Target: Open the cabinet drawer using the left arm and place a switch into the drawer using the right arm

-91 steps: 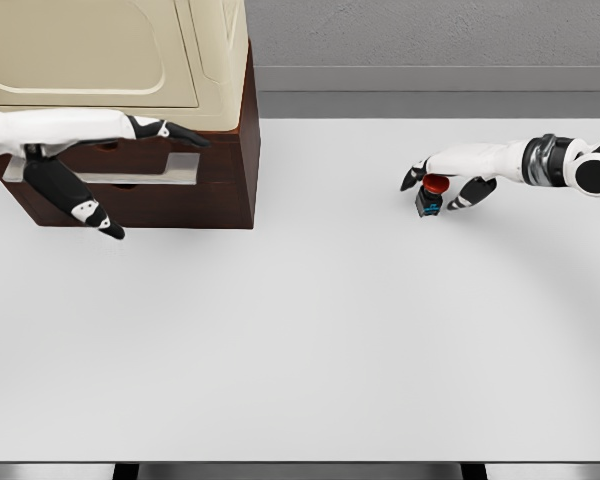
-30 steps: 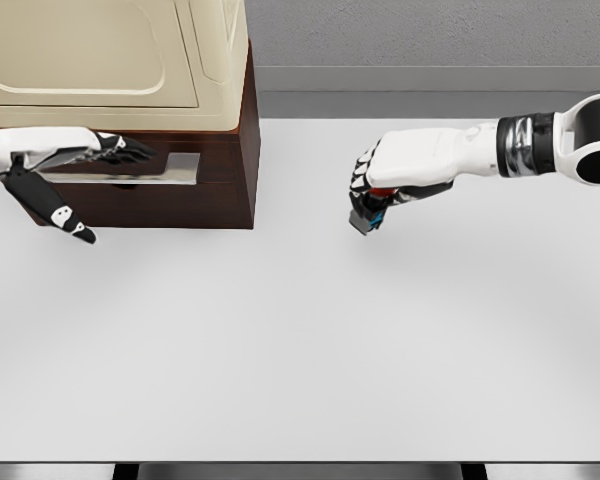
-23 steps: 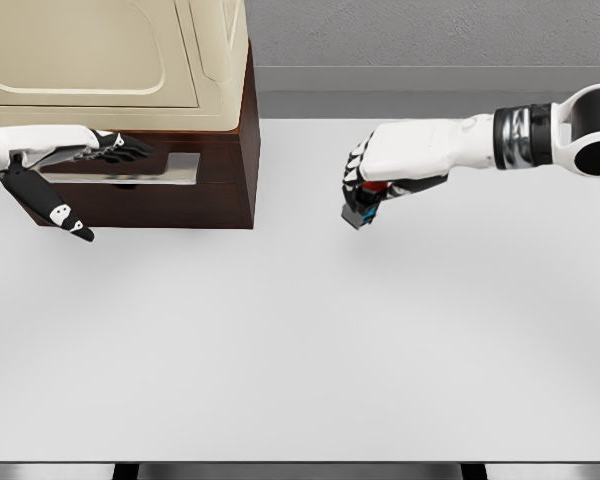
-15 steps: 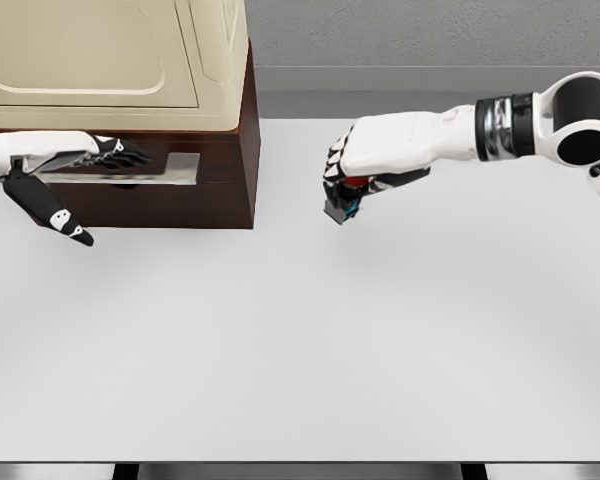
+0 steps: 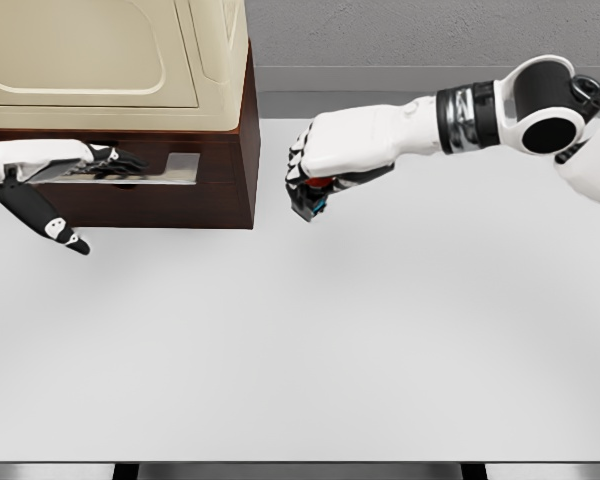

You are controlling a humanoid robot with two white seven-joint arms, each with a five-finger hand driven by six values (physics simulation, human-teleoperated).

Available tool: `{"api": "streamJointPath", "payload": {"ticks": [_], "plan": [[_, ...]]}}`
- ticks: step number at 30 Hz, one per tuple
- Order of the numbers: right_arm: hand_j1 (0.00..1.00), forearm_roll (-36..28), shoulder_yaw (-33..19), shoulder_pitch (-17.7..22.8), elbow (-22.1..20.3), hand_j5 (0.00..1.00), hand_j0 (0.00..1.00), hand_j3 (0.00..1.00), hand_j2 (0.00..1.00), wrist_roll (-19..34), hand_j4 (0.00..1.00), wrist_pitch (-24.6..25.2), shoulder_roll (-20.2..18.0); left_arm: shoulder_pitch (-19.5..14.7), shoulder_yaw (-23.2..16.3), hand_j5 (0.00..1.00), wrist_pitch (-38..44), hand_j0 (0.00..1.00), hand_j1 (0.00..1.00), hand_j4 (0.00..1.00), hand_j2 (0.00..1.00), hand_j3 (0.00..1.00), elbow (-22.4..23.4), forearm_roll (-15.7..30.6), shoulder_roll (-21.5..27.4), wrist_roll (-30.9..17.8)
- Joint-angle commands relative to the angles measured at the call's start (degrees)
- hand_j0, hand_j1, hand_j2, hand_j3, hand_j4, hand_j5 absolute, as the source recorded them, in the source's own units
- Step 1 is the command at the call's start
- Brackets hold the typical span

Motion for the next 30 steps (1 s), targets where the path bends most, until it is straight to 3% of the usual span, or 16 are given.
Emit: {"api": "streamJointPath", "payload": {"ticks": [1, 11, 22, 30], "plan": [[0.47, -1.37, 0.39, -0.26, -0.48, 0.47, 0.47, 0.47, 0.47, -0.03, 0.47, 0.16, 0.50, -0.01, -0.30, 1.00, 0.00, 1.00, 1.00, 1.00, 1.00, 1.00, 0.08, -0.54, 0.70, -0.04], [0.47, -4.89, 0.31, -2.81, -0.57, 0.47, 0.47, 0.47, 0.47, -0.03, 0.47, 0.16, 0.41, 0.34, -0.48, 1.00, -0.53, 1.00, 1.00, 1.00, 1.00, 1.00, -0.01, 0.61, 2.63, -0.04], [0.47, -5.06, 0.22, -4.83, -0.74, 0.47, 0.47, 0.47, 0.47, -0.03, 0.47, 0.16, 1.38, 0.43, -0.48, 1.00, -0.80, 1.00, 1.00, 1.00, 1.00, 1.00, -0.01, 4.74, 3.77, -0.04], [0.47, -5.15, 0.31, -6.15, -0.83, 0.47, 0.47, 0.47, 0.47, -0.03, 0.47, 0.16, 1.38, 0.61, -0.48, 1.00, -0.97, 1.00, 1.00, 1.00, 1.00, 1.00, -0.01, 4.91, 4.48, -0.04]]}}
